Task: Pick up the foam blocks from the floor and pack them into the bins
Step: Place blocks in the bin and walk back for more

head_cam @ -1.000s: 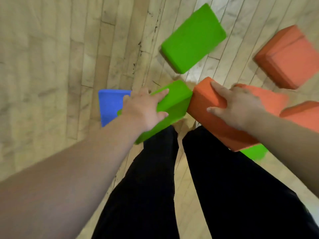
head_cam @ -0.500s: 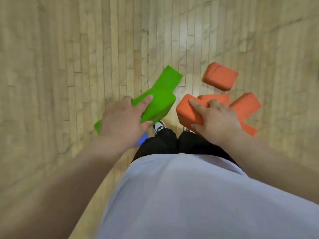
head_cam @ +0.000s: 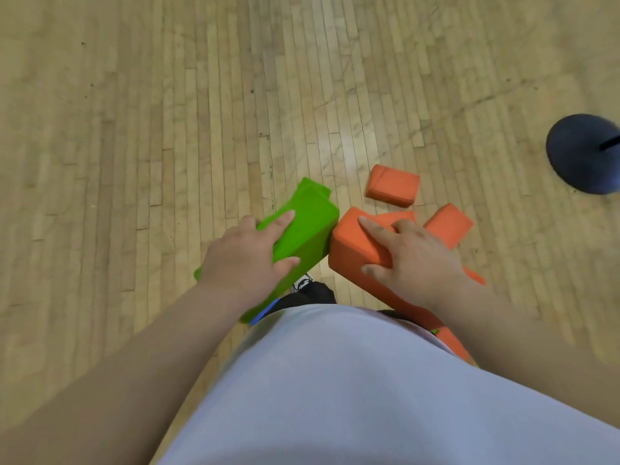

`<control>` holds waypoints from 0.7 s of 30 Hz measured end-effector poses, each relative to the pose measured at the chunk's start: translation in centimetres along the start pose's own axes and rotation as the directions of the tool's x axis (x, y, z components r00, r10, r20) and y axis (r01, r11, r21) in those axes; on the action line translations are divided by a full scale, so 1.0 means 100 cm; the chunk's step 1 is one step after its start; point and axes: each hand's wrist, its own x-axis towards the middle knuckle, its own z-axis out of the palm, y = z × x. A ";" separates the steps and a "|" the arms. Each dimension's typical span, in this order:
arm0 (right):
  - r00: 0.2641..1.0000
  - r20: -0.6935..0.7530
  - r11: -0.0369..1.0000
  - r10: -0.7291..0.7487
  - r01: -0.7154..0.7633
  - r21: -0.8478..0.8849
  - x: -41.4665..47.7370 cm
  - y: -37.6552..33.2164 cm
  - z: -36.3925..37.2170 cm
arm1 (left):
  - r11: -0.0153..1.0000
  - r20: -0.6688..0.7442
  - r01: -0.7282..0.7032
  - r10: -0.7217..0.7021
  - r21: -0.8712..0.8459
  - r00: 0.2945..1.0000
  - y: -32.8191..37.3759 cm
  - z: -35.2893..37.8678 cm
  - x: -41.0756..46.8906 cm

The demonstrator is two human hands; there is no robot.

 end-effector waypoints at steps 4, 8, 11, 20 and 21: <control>0.999 0.013 0.998 -0.042 0.043 -0.053 -0.066 0.005 0.039 | 0.999 -0.009 0.035 -0.035 -0.005 0.999 0.011 0.041 -0.075; 0.990 0.057 0.990 -0.126 0.130 -0.060 -0.130 -0.001 0.083 | 0.992 0.009 0.126 -0.126 -0.015 0.992 0.019 0.088 -0.169; 0.975 0.117 0.980 -0.187 0.194 -0.052 -0.175 -0.012 0.104 | 0.980 -0.004 0.196 -0.196 -0.043 0.981 0.019 0.104 -0.237; 0.842 0.185 0.826 -0.507 0.536 -0.174 -0.267 -0.131 0.140 | 0.846 0.005 0.476 -0.489 -0.242 0.872 -0.037 0.162 -0.440; 0.817 0.196 0.795 -0.542 0.574 -0.196 -0.277 -0.151 0.148 | 0.814 0.001 0.512 -0.533 -0.275 0.846 -0.045 0.172 -0.468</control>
